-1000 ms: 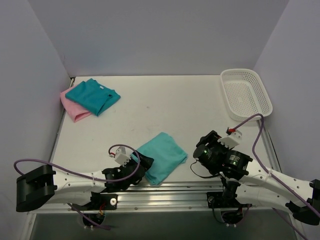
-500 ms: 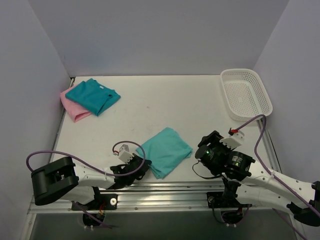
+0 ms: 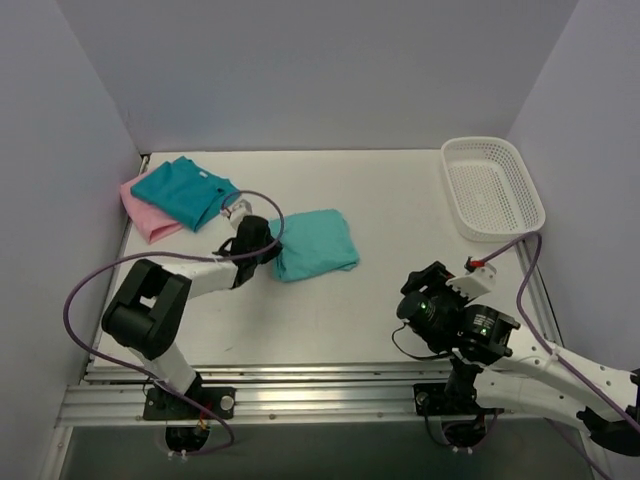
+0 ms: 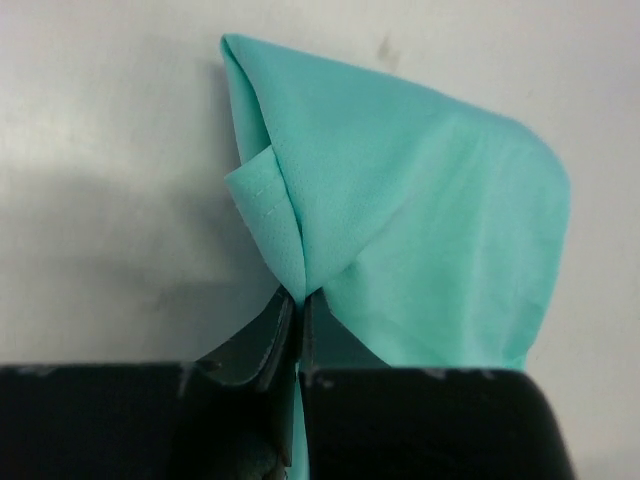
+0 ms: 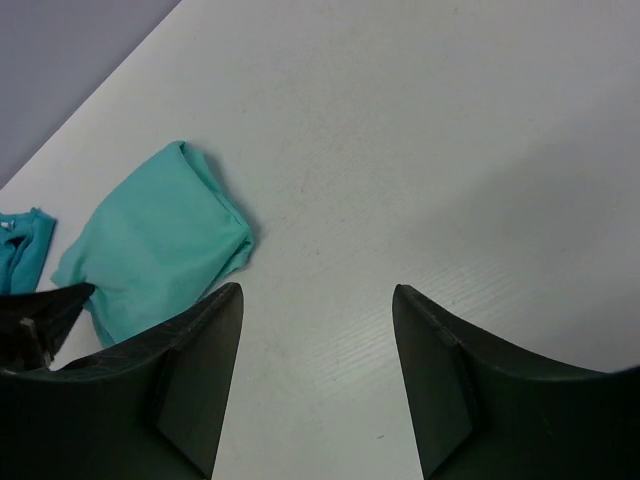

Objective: Fold and stack the t-shirts
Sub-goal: Put the neatly folded tshirt into the corner of the board with the left arm

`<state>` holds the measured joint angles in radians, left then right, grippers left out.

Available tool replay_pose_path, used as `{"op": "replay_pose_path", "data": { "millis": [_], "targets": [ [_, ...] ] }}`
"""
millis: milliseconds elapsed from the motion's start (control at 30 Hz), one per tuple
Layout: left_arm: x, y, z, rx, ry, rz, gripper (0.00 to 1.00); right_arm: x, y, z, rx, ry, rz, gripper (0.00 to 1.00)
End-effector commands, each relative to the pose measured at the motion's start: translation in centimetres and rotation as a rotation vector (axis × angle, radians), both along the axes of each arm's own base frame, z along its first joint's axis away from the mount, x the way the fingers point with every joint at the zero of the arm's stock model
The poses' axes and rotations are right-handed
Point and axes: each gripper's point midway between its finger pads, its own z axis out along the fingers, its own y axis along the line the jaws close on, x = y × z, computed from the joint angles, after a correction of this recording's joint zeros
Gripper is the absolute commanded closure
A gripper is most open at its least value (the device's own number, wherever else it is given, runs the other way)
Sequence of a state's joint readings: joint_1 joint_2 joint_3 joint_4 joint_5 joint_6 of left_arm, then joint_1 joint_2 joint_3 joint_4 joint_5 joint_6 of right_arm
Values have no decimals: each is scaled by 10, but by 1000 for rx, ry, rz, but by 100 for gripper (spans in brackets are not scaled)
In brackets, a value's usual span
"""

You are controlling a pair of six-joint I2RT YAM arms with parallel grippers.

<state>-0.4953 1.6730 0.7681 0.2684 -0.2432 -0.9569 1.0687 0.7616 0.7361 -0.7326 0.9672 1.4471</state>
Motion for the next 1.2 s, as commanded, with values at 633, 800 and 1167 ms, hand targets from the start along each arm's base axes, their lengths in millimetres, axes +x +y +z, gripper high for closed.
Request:
{"op": "replay_pose_path", "data": {
  "millis": [633, 800, 1167],
  "targets": [
    [186, 146, 89, 269, -6, -31, 98, -9, -31, 10, 30, -80, -30, 44],
    [188, 170, 113, 263, -31, -7, 98, -8, -31, 11, 26, -89, -36, 44],
    [195, 207, 152, 273, -73, 7, 98, -6, -28, 9, 0, -82, -25, 43]
  ]
}}
